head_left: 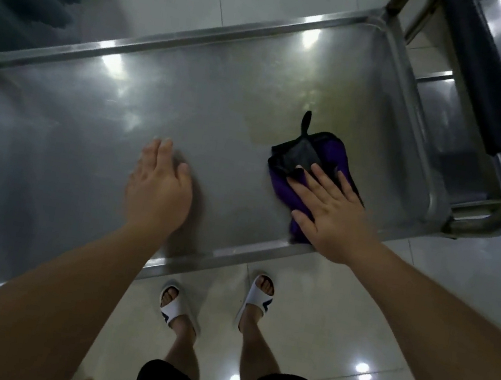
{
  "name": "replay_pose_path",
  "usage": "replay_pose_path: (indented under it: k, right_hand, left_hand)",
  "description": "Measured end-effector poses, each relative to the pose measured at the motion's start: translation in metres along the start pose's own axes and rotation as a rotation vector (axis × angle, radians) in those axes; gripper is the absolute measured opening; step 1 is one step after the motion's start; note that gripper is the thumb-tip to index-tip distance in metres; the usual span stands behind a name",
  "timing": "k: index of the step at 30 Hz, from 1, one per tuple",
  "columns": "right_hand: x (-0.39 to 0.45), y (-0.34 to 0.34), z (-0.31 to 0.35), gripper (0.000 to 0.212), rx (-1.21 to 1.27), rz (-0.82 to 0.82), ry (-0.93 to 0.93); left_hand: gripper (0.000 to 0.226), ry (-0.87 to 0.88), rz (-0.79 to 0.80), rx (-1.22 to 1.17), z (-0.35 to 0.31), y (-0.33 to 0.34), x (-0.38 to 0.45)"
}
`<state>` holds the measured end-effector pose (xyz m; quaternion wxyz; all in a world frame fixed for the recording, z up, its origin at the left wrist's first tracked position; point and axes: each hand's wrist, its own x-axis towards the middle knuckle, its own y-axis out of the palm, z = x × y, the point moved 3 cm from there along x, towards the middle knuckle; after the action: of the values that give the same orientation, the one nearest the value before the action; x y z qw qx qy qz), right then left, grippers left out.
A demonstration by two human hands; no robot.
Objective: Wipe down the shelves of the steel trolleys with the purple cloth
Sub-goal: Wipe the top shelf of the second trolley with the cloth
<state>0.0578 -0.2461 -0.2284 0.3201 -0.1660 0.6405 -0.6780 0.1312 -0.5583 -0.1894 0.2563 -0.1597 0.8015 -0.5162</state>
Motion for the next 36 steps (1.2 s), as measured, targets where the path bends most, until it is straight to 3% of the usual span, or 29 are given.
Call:
replay_pose_path:
  k: [6,11,13,20,24,29,32,36]
  right_hand:
    - [-0.018,-0.016,-0.077,0.065,0.007,0.020,0.102]
    - [-0.016,-0.021,-0.121,0.066,0.058,-0.059,0.469]
    - [-0.012,-0.018,-0.122,0.063,0.060,-0.096,0.572]
    - [0.005,-0.010,-0.073,0.065,0.061,-0.139,0.635]
    - [0.035,-0.003,0.031,0.065,0.069,-0.144,0.441]
    - [0.087,-0.001,0.129,0.059,0.071,-0.058,-0.081]
    - [0.129,-0.007,0.141,0.061,-0.026,0.052,-0.354]
    - [0.150,-0.017,0.108,0.063,-0.050,0.071,-0.393]
  left_hand:
    - [0.061,-0.044,-0.076,0.045,0.014,0.005,0.013]
    - [0.065,-0.058,-0.148,0.071,0.026,0.008,0.029]
    - [0.064,-0.056,-0.139,0.078,0.029,0.013,0.033]
    - [0.064,-0.065,-0.193,0.064,0.037,0.033,0.033]
    - [0.066,-0.072,-0.212,0.060,0.037,0.035,0.035]
    - [0.066,-0.067,-0.216,0.051,0.036,0.036,0.034]
    - [0.068,-0.079,-0.216,0.034,0.036,0.035,0.033]
    - [0.068,-0.067,-0.211,0.039,0.036,0.035,0.033]
